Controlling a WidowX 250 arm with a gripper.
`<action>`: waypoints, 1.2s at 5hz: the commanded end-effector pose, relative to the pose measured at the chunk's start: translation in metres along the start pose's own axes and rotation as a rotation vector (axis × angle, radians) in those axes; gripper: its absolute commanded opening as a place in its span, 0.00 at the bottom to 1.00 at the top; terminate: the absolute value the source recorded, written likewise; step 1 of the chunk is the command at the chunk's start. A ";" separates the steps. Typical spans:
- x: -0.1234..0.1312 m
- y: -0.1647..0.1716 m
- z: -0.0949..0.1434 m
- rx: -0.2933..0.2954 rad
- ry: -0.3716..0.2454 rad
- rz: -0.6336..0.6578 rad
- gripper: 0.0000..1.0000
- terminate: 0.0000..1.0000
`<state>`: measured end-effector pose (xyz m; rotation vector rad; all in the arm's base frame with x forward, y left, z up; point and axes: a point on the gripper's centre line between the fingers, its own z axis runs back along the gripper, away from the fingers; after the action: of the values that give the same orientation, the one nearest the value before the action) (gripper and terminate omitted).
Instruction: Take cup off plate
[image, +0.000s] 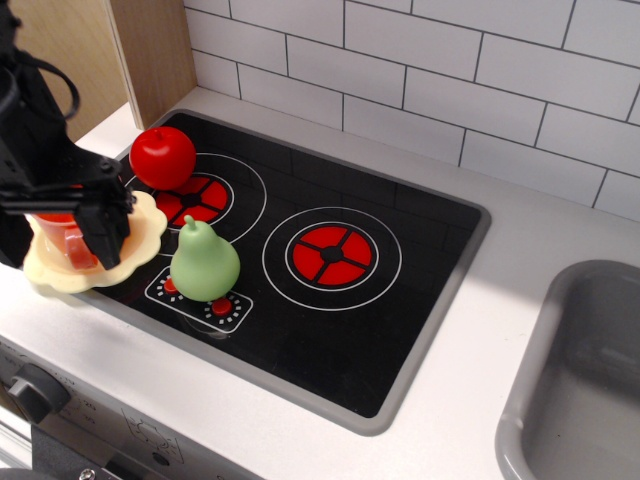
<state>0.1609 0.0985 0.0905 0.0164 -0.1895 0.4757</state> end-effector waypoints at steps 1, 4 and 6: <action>0.003 -0.004 -0.018 0.045 -0.019 0.088 1.00 0.00; 0.015 0.000 -0.024 0.056 -0.020 0.198 0.00 0.00; 0.021 0.004 -0.010 0.065 -0.030 0.251 0.00 0.00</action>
<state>0.1748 0.1084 0.0743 0.0532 -0.1550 0.7283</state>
